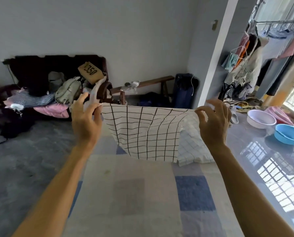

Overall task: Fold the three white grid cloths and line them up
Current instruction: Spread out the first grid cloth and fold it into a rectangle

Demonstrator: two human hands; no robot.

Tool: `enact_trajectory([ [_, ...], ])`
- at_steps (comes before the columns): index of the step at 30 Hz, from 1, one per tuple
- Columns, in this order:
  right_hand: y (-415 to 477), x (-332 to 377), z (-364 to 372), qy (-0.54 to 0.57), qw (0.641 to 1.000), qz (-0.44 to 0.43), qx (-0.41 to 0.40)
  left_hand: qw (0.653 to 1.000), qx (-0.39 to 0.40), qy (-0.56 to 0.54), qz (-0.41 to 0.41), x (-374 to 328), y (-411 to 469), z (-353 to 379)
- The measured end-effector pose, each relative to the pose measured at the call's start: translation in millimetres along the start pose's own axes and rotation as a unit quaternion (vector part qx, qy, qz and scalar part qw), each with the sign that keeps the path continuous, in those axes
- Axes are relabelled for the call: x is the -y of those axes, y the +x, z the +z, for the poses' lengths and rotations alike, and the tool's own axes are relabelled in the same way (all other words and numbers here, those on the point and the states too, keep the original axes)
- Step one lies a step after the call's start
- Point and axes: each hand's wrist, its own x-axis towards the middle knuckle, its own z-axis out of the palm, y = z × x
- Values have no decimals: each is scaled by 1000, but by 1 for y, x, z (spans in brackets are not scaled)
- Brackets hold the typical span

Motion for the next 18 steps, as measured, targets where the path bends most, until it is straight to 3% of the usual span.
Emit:
enact_trajectory([
  [4,-42,-5,-16,-5,1000,-9,13,1000,4,-3,22,-2,-47,-18],
  [9,-108,-18,-39,-8,997,24,77,993,105,30,45,15,-117,-34],
  [18,-205,-22,-67,-13,983,78,164,977,203,59,10,11,-201,-63],
])
